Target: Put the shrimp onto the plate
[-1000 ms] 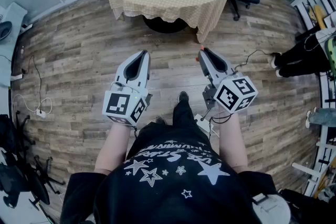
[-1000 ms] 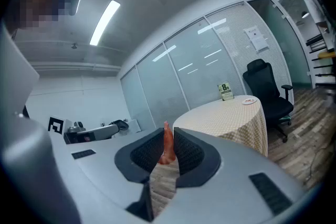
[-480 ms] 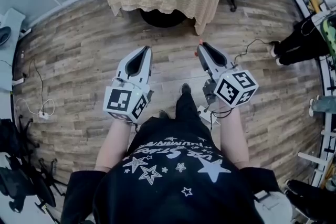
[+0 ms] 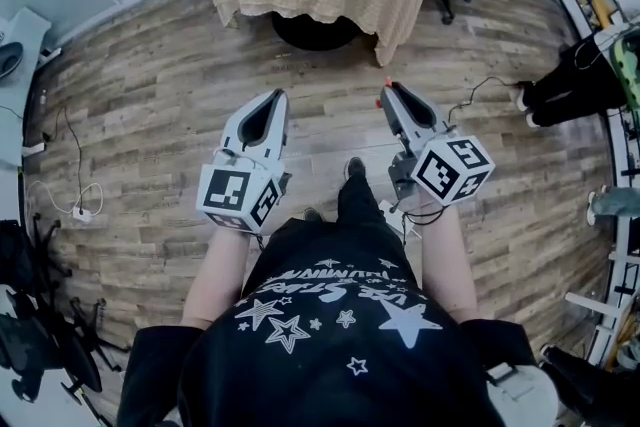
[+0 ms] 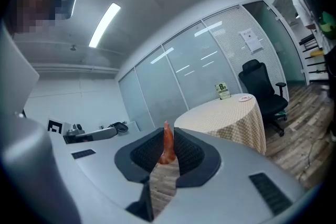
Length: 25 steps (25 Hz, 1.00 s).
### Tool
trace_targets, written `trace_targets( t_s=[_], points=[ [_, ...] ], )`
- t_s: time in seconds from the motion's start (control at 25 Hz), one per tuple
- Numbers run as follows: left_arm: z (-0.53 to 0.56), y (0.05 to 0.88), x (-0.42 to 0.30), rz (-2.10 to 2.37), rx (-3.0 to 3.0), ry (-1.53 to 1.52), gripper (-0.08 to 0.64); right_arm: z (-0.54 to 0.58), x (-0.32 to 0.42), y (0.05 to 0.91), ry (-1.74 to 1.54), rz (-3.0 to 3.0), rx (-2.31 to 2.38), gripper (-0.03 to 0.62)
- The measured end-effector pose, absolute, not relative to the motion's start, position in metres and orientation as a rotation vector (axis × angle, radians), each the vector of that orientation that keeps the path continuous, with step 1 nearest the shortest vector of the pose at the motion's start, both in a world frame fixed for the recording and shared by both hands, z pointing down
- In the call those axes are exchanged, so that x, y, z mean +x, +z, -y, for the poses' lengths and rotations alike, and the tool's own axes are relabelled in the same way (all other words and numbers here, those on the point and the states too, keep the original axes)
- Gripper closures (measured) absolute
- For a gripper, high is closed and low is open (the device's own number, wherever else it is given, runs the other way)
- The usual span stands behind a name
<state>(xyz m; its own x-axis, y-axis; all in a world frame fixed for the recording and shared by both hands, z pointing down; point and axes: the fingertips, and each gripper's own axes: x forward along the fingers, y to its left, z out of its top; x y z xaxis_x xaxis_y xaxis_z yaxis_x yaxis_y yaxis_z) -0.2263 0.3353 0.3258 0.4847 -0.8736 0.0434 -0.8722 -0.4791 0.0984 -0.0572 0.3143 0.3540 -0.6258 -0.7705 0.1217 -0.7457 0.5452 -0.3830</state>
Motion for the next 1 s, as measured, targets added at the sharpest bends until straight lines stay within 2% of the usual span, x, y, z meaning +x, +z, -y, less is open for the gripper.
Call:
trace_targets(
  t_s=[0.36,1.0],
  points=[
    [-0.333,0.334,-0.230,1.506,2.607,-0.004,0.551,-0.316,-0.049,0.363,-0.667,-2.696,-1.390,0.526],
    [-0.271,0.337,-0.206,1.502,2.616,0.040,0.551,-0.241,-0.022,0.366,-0.699,-2.643,-1.402,0.526]
  ],
)
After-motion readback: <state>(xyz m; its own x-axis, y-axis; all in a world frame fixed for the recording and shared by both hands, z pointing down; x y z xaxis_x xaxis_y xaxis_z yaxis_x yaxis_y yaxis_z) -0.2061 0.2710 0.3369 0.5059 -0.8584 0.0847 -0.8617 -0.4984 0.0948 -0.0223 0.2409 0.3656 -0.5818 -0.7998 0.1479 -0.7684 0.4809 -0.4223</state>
